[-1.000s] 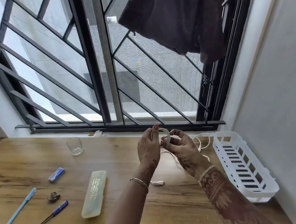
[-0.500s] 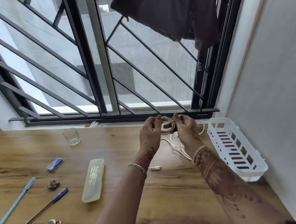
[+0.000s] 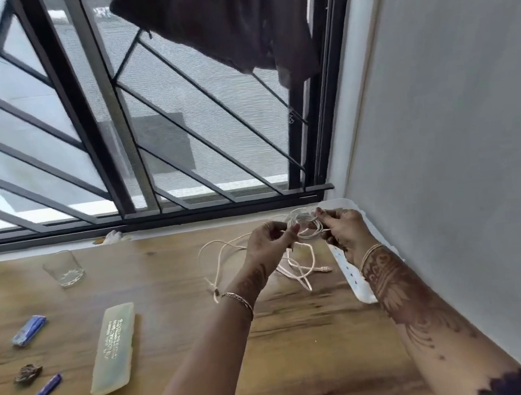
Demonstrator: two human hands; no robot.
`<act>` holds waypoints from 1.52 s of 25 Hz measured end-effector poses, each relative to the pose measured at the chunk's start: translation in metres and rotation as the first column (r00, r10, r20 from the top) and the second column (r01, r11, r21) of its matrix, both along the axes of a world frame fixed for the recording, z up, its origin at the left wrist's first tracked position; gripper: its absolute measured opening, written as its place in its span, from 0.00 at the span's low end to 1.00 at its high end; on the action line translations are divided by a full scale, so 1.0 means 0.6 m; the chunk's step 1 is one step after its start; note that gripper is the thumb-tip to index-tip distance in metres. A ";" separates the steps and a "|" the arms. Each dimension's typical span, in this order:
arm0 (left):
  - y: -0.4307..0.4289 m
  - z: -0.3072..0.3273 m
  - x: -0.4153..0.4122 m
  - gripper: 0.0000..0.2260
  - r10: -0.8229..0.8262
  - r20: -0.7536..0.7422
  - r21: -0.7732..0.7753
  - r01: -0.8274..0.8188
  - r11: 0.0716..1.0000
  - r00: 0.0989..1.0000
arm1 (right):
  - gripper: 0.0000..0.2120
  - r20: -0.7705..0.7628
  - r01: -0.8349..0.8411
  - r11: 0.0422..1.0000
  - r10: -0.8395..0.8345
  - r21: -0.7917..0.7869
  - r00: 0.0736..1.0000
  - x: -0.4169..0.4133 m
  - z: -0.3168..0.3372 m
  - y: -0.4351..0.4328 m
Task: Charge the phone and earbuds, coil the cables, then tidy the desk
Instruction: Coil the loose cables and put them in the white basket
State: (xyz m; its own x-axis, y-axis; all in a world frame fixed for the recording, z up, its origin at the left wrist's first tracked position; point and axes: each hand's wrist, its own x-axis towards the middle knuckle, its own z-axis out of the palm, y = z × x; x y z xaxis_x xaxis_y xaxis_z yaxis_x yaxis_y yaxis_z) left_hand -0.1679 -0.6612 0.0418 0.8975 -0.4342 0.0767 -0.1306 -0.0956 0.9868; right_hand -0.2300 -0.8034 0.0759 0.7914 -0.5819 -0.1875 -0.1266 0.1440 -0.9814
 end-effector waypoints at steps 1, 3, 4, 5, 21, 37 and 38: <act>-0.020 0.001 -0.004 0.09 0.001 -0.029 -0.012 -0.001 1.000 1.000 | 0.07 -0.012 -0.008 1.000 0.008 -0.005 1.000 -0.007 0.000 -0.019; -0.061 0.006 -0.012 0.07 0.008 -0.096 -0.039 -0.012 0.999 0.995 | 0.07 -0.027 -0.032 0.999 0.032 -0.011 0.999 -0.019 0.001 -0.055; -0.080 0.008 -0.015 0.06 -0.001 -0.124 -0.050 -0.005 0.999 0.992 | 0.06 -0.035 -0.037 0.999 0.036 -0.035 0.999 -0.023 0.001 -0.071; -0.102 0.011 -0.018 0.06 -0.019 -0.156 -0.060 0.010 0.998 0.988 | 0.06 -0.042 -0.027 0.996 0.024 -0.080 0.999 -0.026 0.000 -0.090; -0.193 -0.049 0.047 0.05 0.069 -0.524 0.011 -0.075 0.997 0.849 | 0.12 -0.479 -0.384 0.376 -0.203 -0.843 0.854 0.130 -0.069 -0.217; -0.181 -0.060 0.061 0.07 0.103 -0.542 0.011 -0.116 0.993 0.834 | 0.06 -0.483 -0.421 0.294 -0.188 -0.858 0.855 0.136 -0.098 -0.218; -0.178 -0.058 0.061 0.07 0.111 -0.539 0.015 -0.123 0.992 0.835 | 0.05 -0.464 -0.401 0.291 -0.194 -0.869 0.864 0.132 -0.092 -0.217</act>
State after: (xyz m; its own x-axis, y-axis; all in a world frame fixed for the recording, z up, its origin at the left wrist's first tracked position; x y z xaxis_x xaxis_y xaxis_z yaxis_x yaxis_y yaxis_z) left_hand -0.1315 -0.7680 0.0069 0.8438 -0.3268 -0.4257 0.4321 -0.0569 0.9000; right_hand -0.1507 -0.9338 0.0210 0.8604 -0.4986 0.1055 -0.4651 -0.8529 -0.2370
